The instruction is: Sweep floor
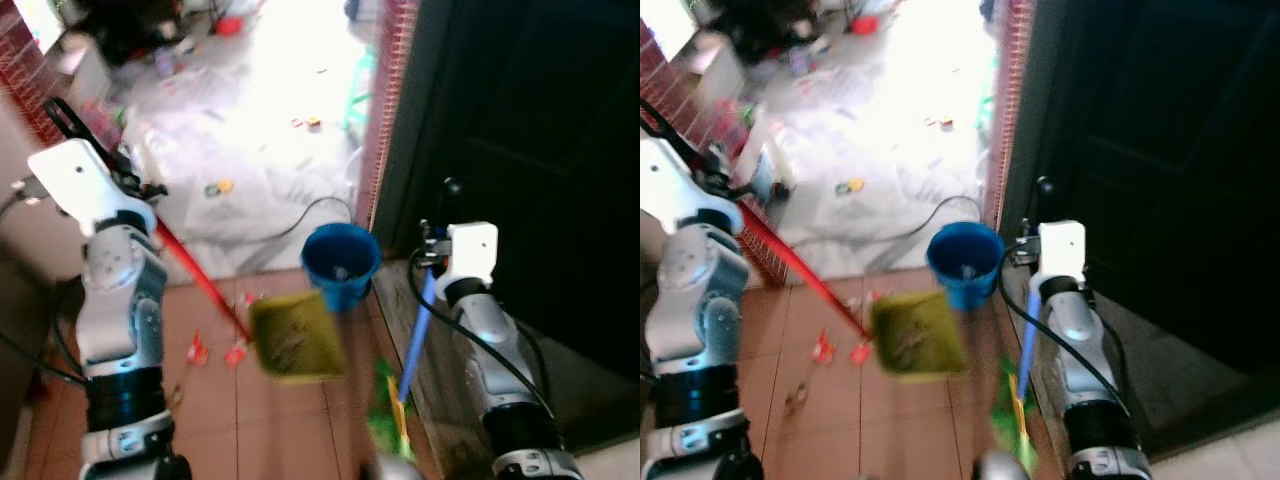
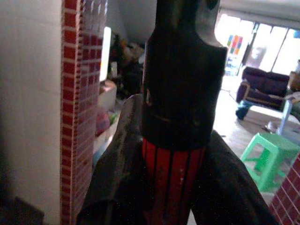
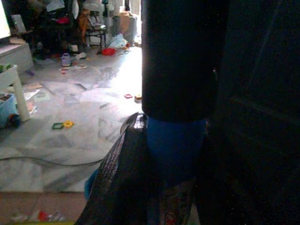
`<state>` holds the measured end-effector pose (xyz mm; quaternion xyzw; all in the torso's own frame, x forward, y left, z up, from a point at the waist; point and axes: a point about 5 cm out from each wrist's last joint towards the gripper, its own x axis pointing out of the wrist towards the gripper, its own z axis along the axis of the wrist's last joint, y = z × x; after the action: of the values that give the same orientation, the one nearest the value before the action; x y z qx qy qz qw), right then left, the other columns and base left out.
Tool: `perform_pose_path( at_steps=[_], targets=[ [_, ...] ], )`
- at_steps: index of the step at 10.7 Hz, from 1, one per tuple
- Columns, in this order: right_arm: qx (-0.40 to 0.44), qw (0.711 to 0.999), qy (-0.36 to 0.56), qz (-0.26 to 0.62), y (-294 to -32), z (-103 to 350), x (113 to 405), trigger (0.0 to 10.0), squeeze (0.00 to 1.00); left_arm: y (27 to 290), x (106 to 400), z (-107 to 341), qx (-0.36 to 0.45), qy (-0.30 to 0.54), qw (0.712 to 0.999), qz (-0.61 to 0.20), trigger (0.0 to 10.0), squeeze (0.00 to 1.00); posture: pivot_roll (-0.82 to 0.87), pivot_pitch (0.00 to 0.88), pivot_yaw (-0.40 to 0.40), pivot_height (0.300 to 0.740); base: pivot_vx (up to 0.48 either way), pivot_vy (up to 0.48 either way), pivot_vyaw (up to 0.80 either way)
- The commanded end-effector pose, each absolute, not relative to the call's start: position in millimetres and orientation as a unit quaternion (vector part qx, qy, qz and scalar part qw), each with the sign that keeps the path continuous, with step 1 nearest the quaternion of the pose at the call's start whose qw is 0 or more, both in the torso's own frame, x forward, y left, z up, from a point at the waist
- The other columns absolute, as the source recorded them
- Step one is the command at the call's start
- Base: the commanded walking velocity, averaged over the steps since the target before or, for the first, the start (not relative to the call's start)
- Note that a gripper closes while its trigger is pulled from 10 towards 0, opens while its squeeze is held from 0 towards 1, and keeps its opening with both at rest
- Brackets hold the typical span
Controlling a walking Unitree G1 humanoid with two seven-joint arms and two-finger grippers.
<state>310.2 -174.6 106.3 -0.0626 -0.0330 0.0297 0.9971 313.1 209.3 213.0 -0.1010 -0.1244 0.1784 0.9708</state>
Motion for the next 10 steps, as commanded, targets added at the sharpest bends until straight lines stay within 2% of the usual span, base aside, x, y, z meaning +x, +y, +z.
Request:
perform_pose_path(
  at_steps=[1,10],
  targets=[
    [-0.064,0.996,-0.045,0.03,-175.8,111.7,311.1,10.0,0.0,203.4,312.5,232.4,-0.119,-0.166,0.965,0.164,10.0,0.0,-0.1,0.015,0.057,0.74,0.48,0.0,0.0],
    [-0.059,0.996,-0.037,0.049,-169.8,108.3,308.6,10.0,0.0,199.7,319.9,249.4,-0.082,-0.21,0.961,0.161,10.0,0.0,-0.11,0.025,0.055,0.74,0.479,0.0,0.0]
  ],
)
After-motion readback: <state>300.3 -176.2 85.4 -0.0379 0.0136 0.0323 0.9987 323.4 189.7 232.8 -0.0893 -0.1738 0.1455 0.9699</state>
